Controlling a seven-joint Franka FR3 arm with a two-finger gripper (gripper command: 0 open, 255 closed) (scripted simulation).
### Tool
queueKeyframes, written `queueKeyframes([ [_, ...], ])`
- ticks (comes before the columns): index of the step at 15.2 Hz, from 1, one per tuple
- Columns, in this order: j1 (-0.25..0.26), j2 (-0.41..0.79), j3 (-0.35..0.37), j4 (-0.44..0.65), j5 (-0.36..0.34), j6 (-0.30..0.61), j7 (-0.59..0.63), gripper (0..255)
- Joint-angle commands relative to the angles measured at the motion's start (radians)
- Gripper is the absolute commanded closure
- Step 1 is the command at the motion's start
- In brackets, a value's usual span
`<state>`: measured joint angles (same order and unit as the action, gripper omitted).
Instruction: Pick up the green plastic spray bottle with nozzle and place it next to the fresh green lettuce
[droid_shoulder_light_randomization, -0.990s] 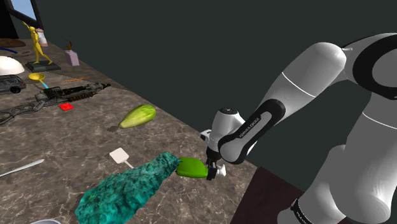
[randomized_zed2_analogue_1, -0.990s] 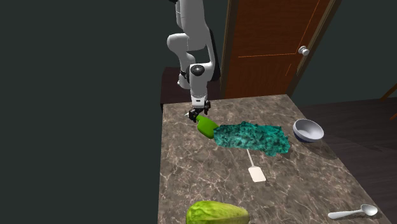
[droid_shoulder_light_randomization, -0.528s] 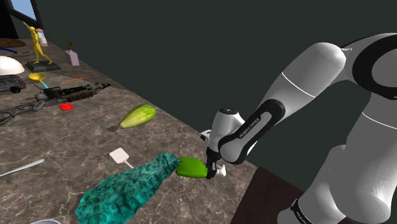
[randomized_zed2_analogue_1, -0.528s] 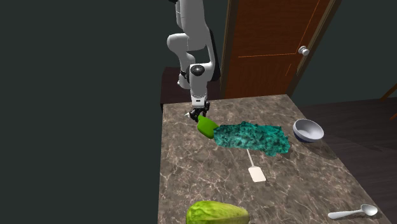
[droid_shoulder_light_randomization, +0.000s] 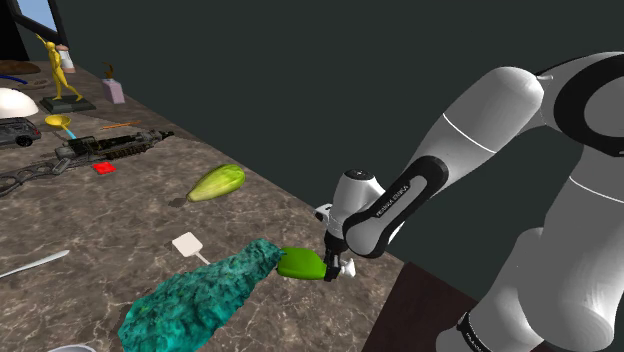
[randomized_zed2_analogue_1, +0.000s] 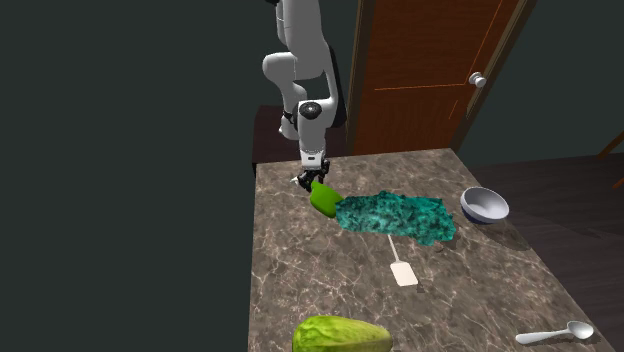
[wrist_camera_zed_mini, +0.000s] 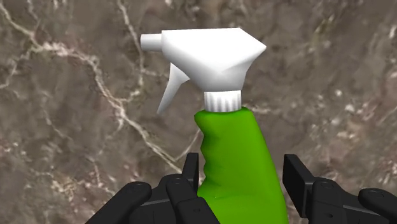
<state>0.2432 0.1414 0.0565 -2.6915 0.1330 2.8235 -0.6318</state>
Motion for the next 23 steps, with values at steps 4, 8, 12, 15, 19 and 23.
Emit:
queueKeyframes([
  [4,0.002,-0.069,-0.003,-0.006,-0.01,-0.063,0.01,255],
  [8,0.001,-0.136,-0.005,-0.008,-0.019,-0.128,0.019,255],
  [12,0.0,-0.2,-0.006,-0.005,-0.026,-0.194,0.027,255],
  [15,-0.001,-0.245,-0.007,0.0,-0.03,-0.244,0.031,255],
  [19,-0.002,-0.302,-0.007,0.01,-0.035,-0.311,0.037,255],
  [23,-0.004,-0.354,-0.008,0.024,-0.04,-0.378,0.042,255],
])
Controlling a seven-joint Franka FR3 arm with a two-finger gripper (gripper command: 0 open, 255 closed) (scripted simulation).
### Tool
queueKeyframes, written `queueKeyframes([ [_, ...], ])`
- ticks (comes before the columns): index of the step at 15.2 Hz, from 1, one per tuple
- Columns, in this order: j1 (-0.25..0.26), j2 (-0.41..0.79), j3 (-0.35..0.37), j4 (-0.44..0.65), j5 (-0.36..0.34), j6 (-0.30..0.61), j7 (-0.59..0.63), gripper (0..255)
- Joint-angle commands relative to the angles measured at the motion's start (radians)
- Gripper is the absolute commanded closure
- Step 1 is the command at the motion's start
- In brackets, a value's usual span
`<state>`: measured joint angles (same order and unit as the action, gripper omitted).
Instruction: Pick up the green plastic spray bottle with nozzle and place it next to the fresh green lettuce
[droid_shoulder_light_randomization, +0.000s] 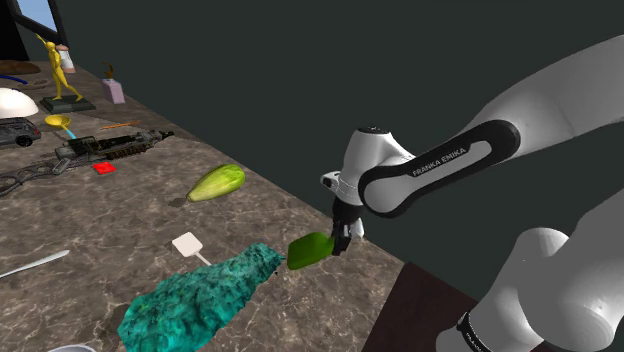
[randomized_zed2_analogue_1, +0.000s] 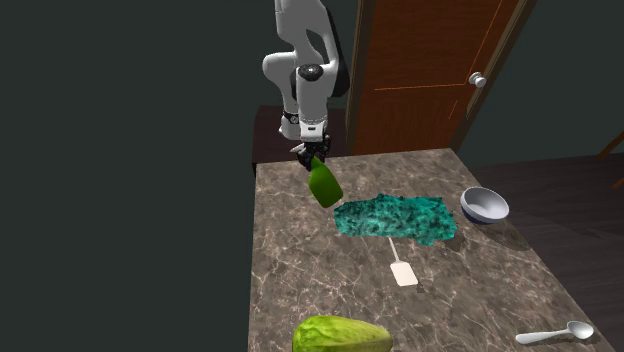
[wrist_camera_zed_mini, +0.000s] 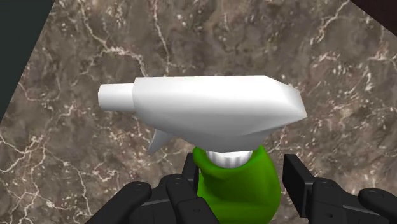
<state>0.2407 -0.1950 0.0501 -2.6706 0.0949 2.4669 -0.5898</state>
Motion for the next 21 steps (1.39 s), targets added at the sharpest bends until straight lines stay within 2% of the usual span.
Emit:
queueKeyframes([
  [1,-0.002,-0.03,-0.001,0.008,-0.003,-0.038,0.001,255],
  [11,-0.004,-0.134,-0.004,0.062,-0.011,-0.196,0.01,255],
  [21,-0.006,0.251,0.004,0.49,-0.036,-0.238,0.037,255],
])
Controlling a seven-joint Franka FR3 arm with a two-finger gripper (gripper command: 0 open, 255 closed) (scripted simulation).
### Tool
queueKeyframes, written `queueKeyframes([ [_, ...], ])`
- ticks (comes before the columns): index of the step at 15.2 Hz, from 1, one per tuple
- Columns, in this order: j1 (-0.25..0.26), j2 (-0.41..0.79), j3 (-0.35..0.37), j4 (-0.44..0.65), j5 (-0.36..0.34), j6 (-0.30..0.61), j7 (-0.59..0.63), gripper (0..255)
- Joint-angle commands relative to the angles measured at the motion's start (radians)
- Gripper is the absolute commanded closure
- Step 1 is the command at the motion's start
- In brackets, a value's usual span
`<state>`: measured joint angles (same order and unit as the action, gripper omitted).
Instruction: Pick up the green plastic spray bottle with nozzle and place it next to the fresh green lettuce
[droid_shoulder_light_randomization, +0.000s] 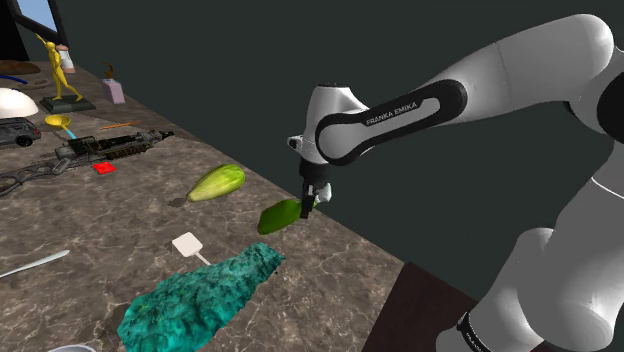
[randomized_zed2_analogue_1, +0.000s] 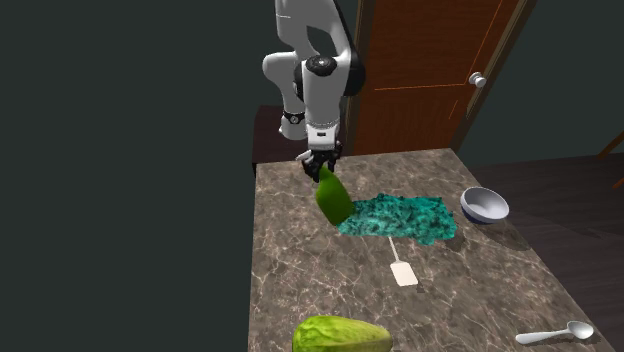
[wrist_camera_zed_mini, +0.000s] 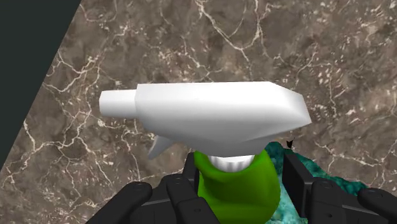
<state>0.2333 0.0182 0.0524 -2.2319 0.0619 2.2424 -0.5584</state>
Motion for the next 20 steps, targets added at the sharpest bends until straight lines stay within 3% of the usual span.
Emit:
queueKeyframes([
  [1,0.002,0.074,0.002,0.099,-0.006,-0.025,0.009,255],
  [10,0.013,0.408,0.0,0.579,-0.03,-0.171,0.032,255],
  [20,0.014,0.467,-0.001,0.53,-0.031,-0.062,0.028,255],
])
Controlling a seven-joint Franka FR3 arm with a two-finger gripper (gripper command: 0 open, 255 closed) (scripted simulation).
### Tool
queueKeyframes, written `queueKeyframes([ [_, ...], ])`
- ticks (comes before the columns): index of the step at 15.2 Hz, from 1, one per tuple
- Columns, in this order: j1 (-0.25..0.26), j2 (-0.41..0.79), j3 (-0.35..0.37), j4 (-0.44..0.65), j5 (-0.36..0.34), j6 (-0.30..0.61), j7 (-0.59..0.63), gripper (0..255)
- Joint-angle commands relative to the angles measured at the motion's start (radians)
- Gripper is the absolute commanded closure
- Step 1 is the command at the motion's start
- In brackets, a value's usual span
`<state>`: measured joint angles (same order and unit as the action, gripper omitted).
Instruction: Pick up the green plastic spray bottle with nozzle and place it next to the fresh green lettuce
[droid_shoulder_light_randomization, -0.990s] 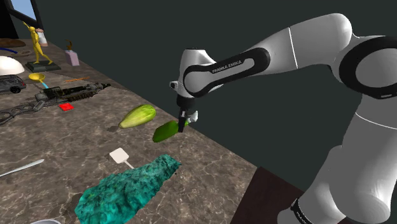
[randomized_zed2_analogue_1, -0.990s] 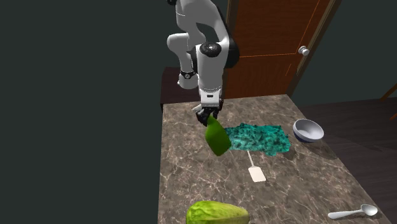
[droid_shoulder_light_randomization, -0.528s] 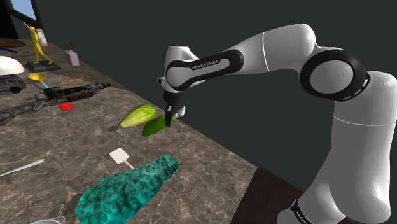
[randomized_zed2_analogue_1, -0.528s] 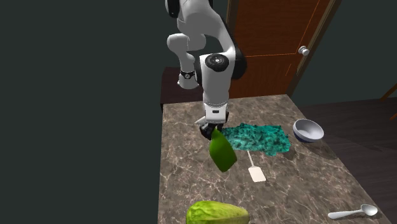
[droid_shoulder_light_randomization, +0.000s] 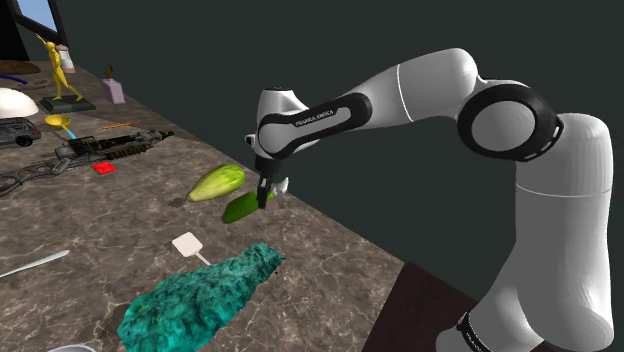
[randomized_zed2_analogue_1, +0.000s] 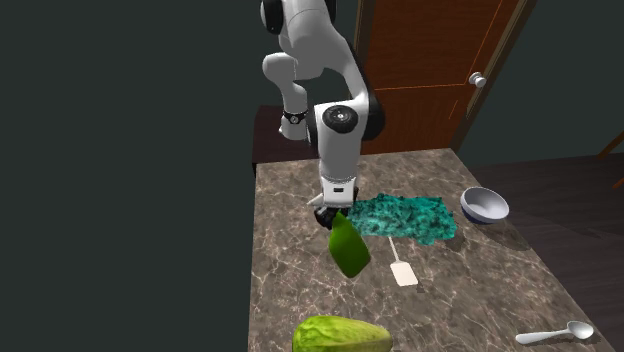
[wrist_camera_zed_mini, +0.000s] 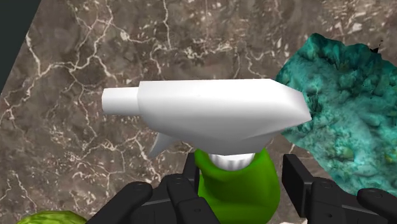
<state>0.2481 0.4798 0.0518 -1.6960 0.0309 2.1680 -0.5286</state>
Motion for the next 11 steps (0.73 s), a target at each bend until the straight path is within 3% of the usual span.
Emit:
queueKeyframes([
  [1,-0.001,0.013,0.0,-0.01,0.0,0.023,-0.002,255],
  [11,0.001,0.089,-0.002,-0.033,-0.001,0.123,-0.005,255],
])
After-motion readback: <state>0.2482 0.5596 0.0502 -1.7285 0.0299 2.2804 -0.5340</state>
